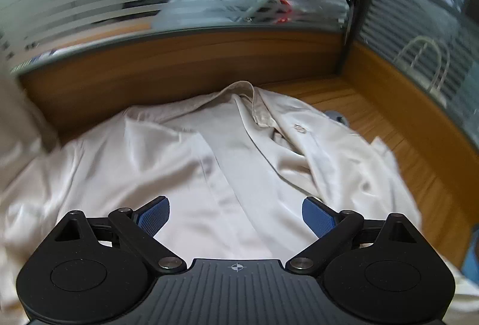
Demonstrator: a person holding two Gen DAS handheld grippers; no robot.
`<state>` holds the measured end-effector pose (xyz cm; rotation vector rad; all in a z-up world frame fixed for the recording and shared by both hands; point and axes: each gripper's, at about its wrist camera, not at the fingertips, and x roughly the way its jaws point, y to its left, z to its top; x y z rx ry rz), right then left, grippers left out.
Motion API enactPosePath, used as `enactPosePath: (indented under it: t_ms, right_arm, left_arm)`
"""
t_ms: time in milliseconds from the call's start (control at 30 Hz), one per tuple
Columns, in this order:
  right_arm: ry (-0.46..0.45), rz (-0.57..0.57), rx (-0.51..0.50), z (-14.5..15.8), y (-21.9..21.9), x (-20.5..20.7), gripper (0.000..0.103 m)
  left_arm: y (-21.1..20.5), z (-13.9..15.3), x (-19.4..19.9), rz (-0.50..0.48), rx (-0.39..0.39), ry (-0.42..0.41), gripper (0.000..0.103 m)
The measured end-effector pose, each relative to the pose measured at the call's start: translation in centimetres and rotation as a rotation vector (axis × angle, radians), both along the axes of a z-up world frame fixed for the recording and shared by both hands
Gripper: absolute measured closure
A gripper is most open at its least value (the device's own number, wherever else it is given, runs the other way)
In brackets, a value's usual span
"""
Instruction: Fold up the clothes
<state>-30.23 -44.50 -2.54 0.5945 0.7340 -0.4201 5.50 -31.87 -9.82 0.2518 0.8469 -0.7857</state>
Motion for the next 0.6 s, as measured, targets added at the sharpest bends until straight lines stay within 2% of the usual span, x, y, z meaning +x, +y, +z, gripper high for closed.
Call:
enactPosePath:
  t_ms: [267, 433, 600]
  right_arm:
    - [-0.033, -0.2, -0.019, 0.0, -3.1, -2.6, 0.1]
    - [-0.046, -0.271, 0.025, -1.0, -5.5, -4.0, 0.1]
    - [-0.051, -0.318, 0.059, -2.1, -6.6, -4.1, 0.1]
  left_arm:
    - [-7.7, -1.5, 5.0, -0.151, 0.061, -0.133, 0.009]
    - [-13.3, -3.4, 6.0, -0.295, 0.146, -0.209, 0.012]
    - [-16.4, -5.8, 6.3, -0.406, 0.24, -0.241, 0.015]
